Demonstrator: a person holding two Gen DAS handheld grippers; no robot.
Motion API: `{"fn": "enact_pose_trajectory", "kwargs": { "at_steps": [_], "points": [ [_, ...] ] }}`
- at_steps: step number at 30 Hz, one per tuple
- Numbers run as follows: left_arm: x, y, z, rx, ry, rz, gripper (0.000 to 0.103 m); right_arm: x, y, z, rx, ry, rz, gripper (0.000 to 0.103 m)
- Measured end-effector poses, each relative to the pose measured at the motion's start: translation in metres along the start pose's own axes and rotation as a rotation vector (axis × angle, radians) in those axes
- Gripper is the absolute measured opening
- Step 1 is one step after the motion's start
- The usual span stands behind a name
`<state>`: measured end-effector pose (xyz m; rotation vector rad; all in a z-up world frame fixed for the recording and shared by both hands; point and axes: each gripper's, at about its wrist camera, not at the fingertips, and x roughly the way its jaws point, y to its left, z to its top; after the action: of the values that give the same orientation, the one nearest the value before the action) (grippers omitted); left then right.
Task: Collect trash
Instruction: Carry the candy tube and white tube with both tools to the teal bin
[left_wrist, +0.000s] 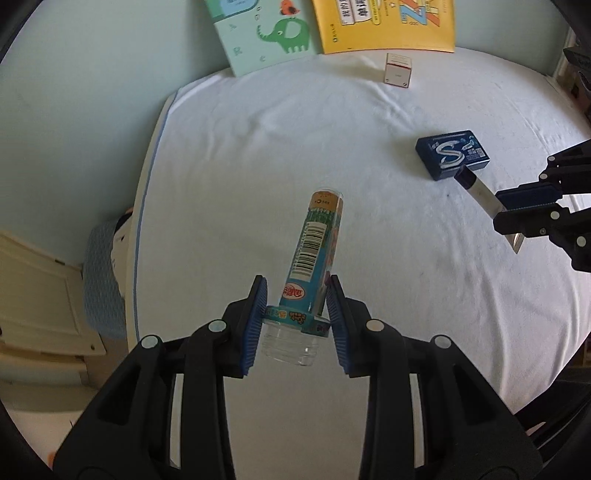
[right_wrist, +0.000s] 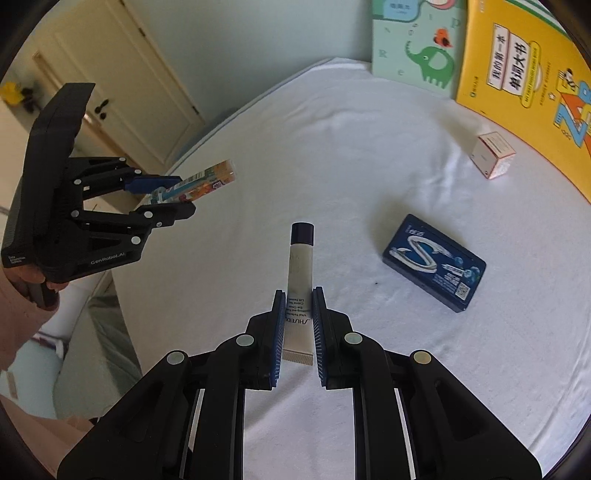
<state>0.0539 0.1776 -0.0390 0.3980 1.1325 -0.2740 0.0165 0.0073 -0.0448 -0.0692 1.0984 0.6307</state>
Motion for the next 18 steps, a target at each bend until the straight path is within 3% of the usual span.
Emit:
{"fn": "enact_pose_trajectory", "kwargs": {
  "at_steps": [18],
  "points": [
    [-0.046, 0.034, -0.189, -0.458, 0.128, 0.121, 0.031, 0.046, 0.145, -0.008, -0.391, 0.146, 0.220, 0.016]
  ]
}}
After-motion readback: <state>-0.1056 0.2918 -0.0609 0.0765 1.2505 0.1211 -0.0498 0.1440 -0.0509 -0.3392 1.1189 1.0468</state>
